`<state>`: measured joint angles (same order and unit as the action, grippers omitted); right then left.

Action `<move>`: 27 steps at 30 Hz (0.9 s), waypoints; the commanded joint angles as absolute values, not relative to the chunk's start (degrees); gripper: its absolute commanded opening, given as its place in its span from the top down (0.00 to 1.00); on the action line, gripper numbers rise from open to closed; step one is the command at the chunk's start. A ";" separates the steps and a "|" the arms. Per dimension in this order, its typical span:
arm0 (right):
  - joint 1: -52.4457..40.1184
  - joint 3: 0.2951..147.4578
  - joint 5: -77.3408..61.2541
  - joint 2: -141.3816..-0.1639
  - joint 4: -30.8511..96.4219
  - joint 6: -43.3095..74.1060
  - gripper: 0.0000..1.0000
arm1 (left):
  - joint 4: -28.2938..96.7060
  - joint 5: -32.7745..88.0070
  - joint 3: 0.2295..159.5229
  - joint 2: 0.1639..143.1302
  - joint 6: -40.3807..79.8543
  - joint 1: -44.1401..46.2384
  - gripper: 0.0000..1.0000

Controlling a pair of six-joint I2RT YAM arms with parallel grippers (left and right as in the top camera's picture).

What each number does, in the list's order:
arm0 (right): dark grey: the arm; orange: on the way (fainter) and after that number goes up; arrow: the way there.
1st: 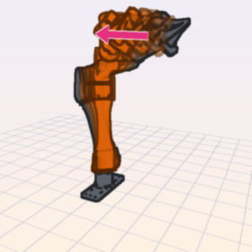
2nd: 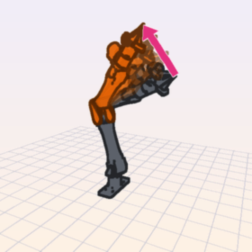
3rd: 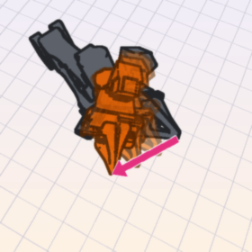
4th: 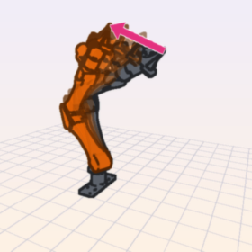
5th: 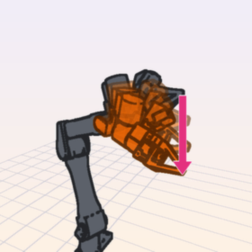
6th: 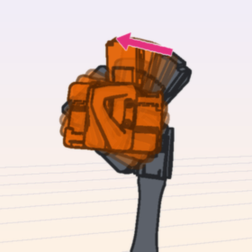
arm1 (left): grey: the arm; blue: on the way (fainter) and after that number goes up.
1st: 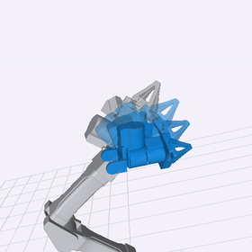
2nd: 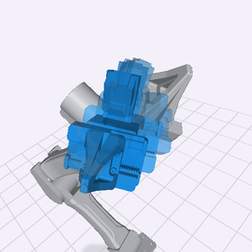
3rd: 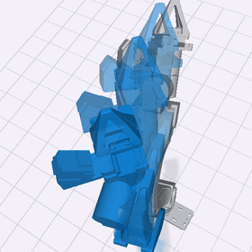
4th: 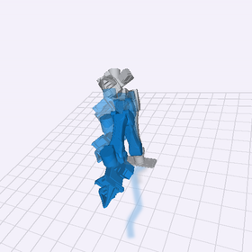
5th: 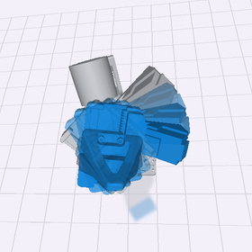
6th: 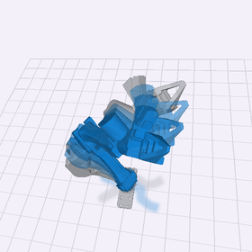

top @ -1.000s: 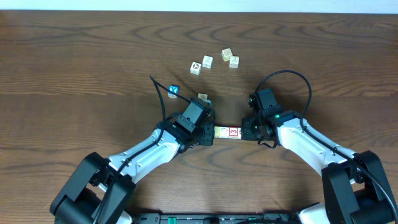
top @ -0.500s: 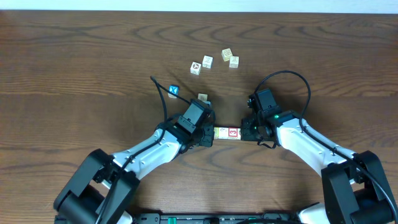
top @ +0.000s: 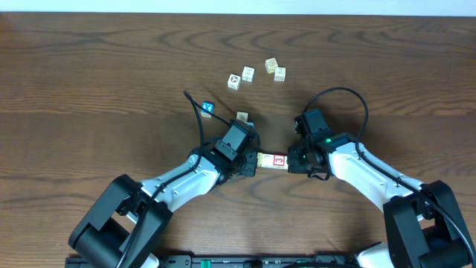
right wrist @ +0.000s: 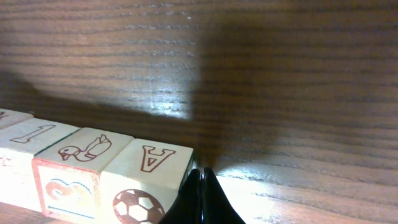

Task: Lift 4 blocks
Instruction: 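Open both grippers and release the block row on the table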

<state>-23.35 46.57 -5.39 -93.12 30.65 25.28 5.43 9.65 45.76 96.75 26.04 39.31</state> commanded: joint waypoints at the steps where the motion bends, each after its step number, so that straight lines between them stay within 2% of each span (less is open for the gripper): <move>1: -24.43 47.55 -5.48 -93.03 30.81 25.69 0.99 | 4.82 9.43 46.02 97.30 25.06 40.21 0.92; 13: -23.55 47.64 3.18 -92.99 32.36 25.74 0.99 | 5.93 1.34 46.04 94.13 22.04 39.90 0.92; 19: -21.63 48.12 3.22 -92.99 30.98 25.69 0.95 | 6.74 -1.28 46.04 89.67 19.81 37.69 0.84; 22: -20.53 49.63 5.39 -92.99 28.14 25.67 0.81 | 6.70 -5.65 46.04 87.13 19.70 35.92 0.75; 27: -18.55 55.13 14.52 -92.99 22.48 22.59 0.48 | 5.30 -13.78 46.24 79.07 17.65 32.45 0.62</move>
<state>-19.92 50.87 6.74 -93.12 25.12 24.93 6.11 -6.02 45.76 84.93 20.29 34.50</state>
